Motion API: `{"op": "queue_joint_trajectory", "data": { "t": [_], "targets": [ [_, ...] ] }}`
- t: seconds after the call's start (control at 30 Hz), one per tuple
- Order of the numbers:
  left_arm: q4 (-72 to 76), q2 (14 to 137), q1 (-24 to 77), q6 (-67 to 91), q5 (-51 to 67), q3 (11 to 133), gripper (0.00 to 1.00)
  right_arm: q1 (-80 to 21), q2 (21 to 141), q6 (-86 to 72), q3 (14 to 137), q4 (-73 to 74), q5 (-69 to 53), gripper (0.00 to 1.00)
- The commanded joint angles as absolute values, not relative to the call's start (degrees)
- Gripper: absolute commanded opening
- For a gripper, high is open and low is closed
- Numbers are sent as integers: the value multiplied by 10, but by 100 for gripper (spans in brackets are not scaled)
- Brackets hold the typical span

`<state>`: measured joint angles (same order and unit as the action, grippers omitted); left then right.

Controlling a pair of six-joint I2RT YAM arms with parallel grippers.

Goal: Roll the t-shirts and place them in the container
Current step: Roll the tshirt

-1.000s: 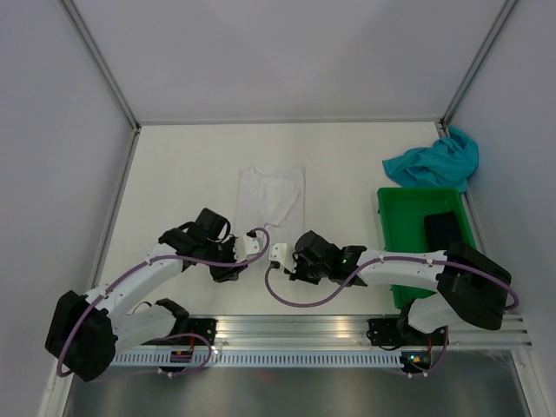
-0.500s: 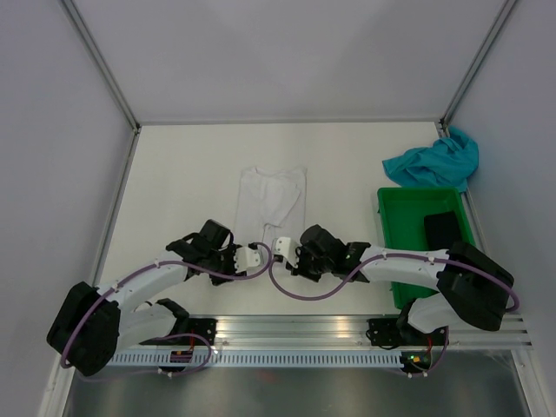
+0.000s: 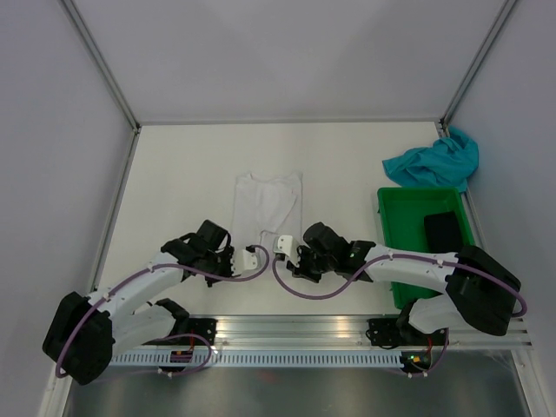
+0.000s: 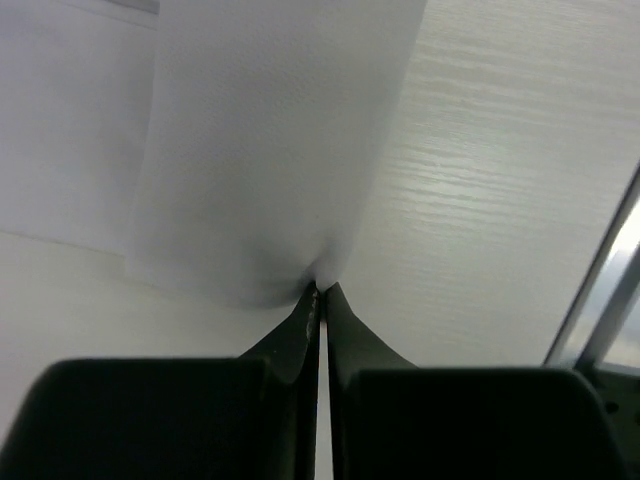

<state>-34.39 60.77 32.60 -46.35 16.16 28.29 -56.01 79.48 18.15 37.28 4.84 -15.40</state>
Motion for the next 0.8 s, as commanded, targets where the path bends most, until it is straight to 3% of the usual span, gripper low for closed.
{"op": "queue_joint_trajectory", "data": {
  "t": [0.0, 0.23, 0.53, 0.7, 0.73, 0.77],
  "targets": [
    [-480, 577, 326, -502, 198, 323, 2, -559, 767, 163, 400, 57, -221, 13],
    [-603, 562, 309, -548, 258, 360, 2, -559, 779, 108, 412, 102, -276, 13],
    [-608, 663, 237, -613, 286, 395, 2, -541, 816, 67, 411, 86, -346, 19],
    [-610, 726, 182, -623, 326, 439, 2, -495, 881, 24, 426, 78, -361, 29],
    [-610, 734, 181, -623, 330, 443, 2, -480, 884, 12, 424, 66, -355, 37],
    [-610, 736, 180, -621, 333, 444, 2, -475, 885, 6, 419, 56, -349, 38]
  ]
}}
